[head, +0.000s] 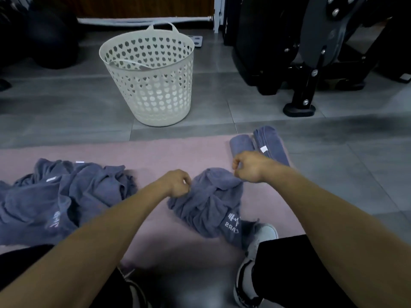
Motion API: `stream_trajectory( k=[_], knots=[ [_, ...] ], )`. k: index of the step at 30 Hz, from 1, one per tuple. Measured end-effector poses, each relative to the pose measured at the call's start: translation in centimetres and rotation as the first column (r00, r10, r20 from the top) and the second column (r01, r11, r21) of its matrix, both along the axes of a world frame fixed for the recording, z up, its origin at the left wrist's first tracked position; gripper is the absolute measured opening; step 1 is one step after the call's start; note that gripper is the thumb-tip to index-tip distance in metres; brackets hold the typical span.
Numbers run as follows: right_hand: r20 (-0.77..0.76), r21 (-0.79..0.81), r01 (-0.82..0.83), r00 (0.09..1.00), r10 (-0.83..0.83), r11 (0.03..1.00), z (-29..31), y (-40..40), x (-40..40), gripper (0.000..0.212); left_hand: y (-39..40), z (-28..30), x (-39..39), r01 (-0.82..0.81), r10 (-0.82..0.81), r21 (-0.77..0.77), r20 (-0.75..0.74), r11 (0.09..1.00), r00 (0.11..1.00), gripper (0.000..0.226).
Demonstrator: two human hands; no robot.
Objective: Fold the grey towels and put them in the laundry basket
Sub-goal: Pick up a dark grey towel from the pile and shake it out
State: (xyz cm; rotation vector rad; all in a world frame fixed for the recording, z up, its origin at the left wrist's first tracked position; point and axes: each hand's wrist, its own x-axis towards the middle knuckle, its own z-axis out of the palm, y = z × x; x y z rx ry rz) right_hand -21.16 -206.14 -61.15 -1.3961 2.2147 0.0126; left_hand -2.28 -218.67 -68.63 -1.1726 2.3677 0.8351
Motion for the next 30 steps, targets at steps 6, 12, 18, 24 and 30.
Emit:
stream_trajectory(
  k=[6,12,18,24,30],
  knots=[
    [0.063,0.100,-0.114,0.992,0.108,0.988,-5.2,4.3,0.2,0.019,2.8,-12.0,1.1,-0.301,0.298,0.113,0.036,0.947,0.954,0.038],
    [0.117,0.086,-0.128,0.986,0.118,0.988,-7.5,7.0,0.0,0.018,4.6,-18.2,-0.7,-0.819,0.889,0.362,-0.068,0.445,0.453,0.080],
    [0.128,0.069,-0.096,0.988,0.086,0.993,-7.1,5.9,-0.6,0.017,3.3,-15.8,-0.9,-0.697,0.954,0.679,-0.019,0.231,0.298,0.021],
    [0.124,0.044,-0.084,0.989,0.078,0.996,-4.6,3.8,-0.7,0.018,2.2,-5.1,-3.0,-0.567,0.944,0.766,-0.157,0.303,0.291,0.021],
    [0.280,-0.235,0.000,0.958,0.068,0.972,-0.5,2.1,2.6,0.055,1.5,6.4,-3.1,-0.380,0.932,0.856,-0.279,0.351,0.232,0.008]
  ],
)
